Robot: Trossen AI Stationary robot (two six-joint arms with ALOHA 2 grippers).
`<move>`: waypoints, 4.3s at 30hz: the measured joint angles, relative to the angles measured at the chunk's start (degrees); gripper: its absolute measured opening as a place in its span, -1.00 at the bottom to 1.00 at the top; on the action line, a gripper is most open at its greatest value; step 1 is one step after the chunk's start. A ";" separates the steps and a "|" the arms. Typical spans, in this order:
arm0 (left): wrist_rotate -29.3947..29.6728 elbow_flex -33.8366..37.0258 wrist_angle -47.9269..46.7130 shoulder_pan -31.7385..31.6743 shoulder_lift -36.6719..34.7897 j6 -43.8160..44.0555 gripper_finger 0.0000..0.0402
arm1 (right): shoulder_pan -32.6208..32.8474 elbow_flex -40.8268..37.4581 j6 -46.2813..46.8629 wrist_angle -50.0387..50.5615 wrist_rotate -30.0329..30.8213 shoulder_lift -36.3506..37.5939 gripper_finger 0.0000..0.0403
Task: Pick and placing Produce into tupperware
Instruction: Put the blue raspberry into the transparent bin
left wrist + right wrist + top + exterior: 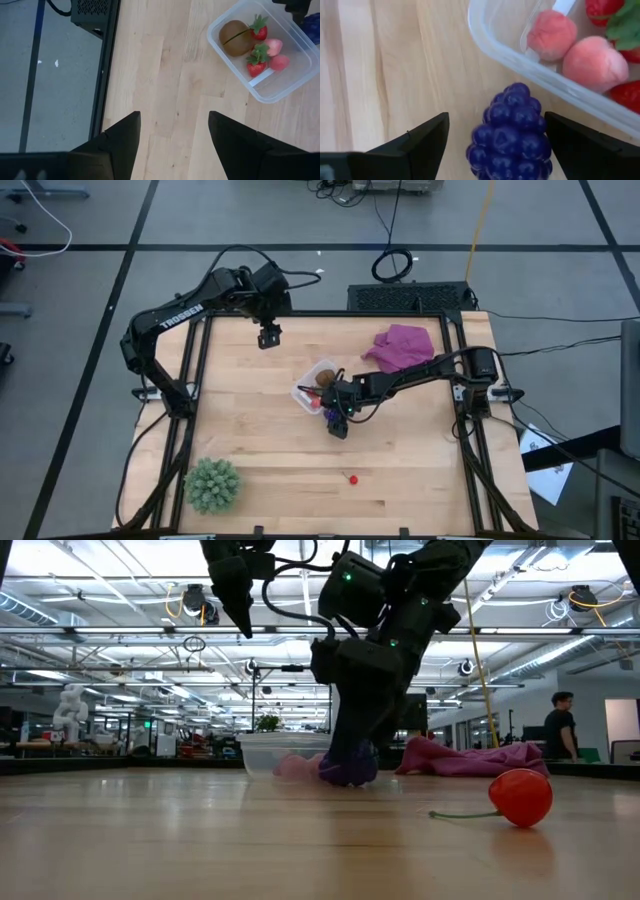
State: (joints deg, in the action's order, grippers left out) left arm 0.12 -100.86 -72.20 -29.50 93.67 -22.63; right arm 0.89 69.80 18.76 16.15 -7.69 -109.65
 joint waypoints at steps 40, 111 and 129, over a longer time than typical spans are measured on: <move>0.00 0.00 -0.02 0.79 0.00 0.39 0.19 | 1.44 0.00 1.57 2.03 -1.63 0.07 0.03; 5.88 0.00 2.91 0.66 0.00 -1.66 0.19 | -9.99 1.99 -9.73 -6.26 -4.63 4.17 0.03; 5.88 0.00 3.54 0.66 0.00 -1.64 0.19 | -11.87 2.08 -11.96 -4.75 -4.50 2.81 0.03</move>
State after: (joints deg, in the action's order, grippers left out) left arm 6.00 -100.86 -68.66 -28.84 93.67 -24.27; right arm -10.98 71.88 6.80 11.39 -12.19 -106.84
